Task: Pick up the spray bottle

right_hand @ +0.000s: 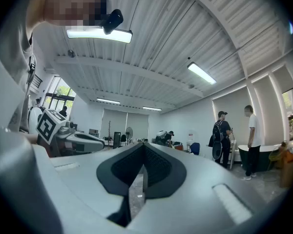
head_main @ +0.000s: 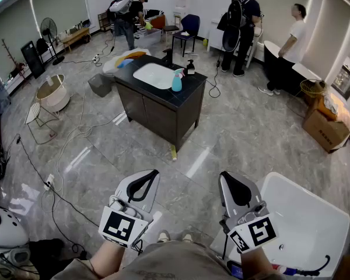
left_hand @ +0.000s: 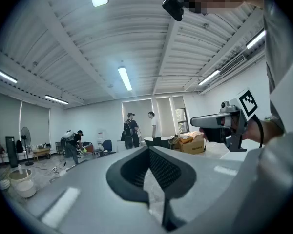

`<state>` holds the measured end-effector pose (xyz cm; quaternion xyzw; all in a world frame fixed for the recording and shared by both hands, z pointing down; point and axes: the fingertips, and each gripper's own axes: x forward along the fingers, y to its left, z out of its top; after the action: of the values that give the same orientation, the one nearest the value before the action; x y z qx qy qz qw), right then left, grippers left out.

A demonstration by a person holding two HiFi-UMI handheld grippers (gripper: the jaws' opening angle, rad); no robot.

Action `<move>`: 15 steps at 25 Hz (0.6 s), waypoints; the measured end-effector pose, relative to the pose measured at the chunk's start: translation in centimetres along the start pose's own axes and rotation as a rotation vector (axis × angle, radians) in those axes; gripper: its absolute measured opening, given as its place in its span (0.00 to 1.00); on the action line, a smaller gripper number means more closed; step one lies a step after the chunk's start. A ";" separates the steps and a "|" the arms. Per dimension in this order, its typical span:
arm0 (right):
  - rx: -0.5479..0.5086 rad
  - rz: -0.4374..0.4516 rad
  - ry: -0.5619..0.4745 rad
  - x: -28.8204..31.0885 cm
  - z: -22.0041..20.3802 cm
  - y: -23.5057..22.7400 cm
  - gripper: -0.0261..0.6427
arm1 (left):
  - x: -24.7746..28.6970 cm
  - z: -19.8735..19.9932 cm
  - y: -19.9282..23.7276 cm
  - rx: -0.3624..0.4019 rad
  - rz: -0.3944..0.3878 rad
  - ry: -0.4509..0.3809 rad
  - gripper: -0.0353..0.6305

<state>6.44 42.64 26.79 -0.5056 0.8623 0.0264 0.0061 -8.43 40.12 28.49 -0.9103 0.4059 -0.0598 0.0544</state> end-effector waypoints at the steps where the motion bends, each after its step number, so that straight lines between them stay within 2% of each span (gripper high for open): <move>1: 0.002 0.000 0.000 0.0 0.0 -0.2 0.08 | 0.2 0.1 0.0 0.002 0.001 0.001 0.05; 15: 0.004 0.013 0.003 -1.4 0.2 -1.8 0.08 | 1.2 0.3 -1.9 -0.005 0.012 0.018 0.05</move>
<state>8.72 43.02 26.59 -0.5002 0.8656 0.0242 0.0056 -6.18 40.57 28.51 -0.9074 0.4120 -0.0667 0.0490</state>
